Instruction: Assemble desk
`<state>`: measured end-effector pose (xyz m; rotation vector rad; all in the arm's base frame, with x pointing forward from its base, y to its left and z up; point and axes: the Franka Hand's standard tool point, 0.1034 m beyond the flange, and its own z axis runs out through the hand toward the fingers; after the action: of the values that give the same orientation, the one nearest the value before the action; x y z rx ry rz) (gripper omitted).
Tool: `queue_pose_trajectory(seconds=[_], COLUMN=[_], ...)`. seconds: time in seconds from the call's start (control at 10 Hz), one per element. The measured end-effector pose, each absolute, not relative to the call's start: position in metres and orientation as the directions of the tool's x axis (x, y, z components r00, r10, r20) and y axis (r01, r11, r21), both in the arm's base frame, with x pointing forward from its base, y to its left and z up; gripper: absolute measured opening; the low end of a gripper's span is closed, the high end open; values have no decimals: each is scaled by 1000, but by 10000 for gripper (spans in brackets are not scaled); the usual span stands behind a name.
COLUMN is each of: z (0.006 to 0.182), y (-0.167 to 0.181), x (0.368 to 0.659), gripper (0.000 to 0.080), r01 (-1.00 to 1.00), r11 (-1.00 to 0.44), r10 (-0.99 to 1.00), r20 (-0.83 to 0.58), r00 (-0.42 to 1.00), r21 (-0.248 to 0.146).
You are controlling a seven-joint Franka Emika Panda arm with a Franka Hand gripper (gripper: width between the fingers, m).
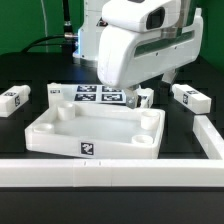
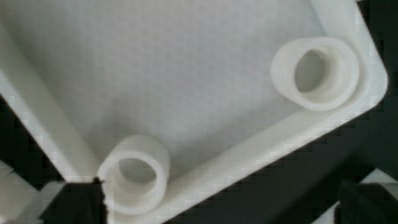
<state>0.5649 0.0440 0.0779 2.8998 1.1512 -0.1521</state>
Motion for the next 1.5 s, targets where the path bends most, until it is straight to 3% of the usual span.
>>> queue_pose_trajectory(seconds=[0.5,0.7,0.9,1.3,1.5], z=[77,76,70,67,57], y=[43,28,14,11,0], x=[564,537,512,508,499], gripper=[650,650,650,650,650], r01=[699,819,897,894,948], r11=[-715,-573,-440,-446,-318], r10=[697,819,897,894,948], r20=[-92,-58,-60,-63,-27], r00=[711,571,438,443,317], r21=[-19,-12,-34,-43,-9])
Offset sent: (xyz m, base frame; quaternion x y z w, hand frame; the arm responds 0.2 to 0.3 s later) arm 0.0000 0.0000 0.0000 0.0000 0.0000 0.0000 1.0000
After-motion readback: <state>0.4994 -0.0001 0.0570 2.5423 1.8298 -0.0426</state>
